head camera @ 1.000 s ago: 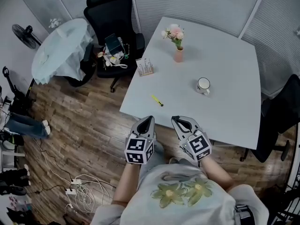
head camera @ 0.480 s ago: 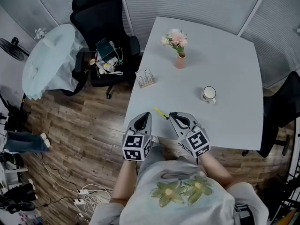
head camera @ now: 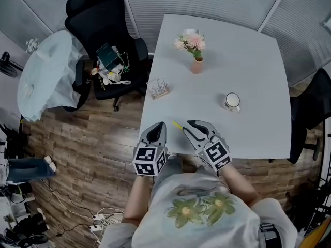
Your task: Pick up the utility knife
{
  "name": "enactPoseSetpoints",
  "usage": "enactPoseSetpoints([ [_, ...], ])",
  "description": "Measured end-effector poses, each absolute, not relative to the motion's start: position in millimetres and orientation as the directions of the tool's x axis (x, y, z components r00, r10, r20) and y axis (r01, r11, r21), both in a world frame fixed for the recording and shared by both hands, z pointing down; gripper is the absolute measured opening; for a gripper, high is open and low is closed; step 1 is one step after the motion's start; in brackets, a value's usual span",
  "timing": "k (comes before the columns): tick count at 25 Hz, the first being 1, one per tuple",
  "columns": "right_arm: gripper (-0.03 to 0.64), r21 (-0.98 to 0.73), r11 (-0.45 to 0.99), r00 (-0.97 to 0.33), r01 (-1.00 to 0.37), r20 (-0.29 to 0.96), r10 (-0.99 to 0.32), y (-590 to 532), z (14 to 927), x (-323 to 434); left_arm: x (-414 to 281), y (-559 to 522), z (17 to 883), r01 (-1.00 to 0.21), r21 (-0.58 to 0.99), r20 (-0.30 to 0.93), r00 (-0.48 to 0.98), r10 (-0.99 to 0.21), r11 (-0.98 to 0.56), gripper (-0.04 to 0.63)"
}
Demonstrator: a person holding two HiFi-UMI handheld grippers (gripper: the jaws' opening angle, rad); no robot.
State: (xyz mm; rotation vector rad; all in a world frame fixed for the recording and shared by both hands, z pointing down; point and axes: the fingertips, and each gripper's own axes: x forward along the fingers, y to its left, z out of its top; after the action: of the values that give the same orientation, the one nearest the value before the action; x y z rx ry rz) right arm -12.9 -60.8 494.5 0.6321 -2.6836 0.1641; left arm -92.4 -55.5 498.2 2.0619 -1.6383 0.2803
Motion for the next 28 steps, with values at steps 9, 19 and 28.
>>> enactPoseSetpoints([
  [9, 0.106, 0.013, 0.893, -0.792, -0.451, 0.455, -0.407, -64.6, 523.5, -24.4, -100.3, -73.3, 511.5, -0.939, 0.273, 0.456, 0.318, -0.831, -0.209, 0.005],
  [19, 0.106, 0.031, 0.897, -0.739, -0.442, 0.554, -0.383, -67.7, 570.8, -30.1, -116.1, -89.5, 519.4, -0.929, 0.28, 0.461, 0.35, -0.815, -0.24, 0.005],
  [28, 0.106, 0.042, 0.907, -0.696, -0.419, 0.627, -0.351, -67.9, 609.7, -29.8, -124.0, -99.1, 531.4, -0.924, 0.289, 0.466, 0.366, -0.805, -0.253, 0.005],
])
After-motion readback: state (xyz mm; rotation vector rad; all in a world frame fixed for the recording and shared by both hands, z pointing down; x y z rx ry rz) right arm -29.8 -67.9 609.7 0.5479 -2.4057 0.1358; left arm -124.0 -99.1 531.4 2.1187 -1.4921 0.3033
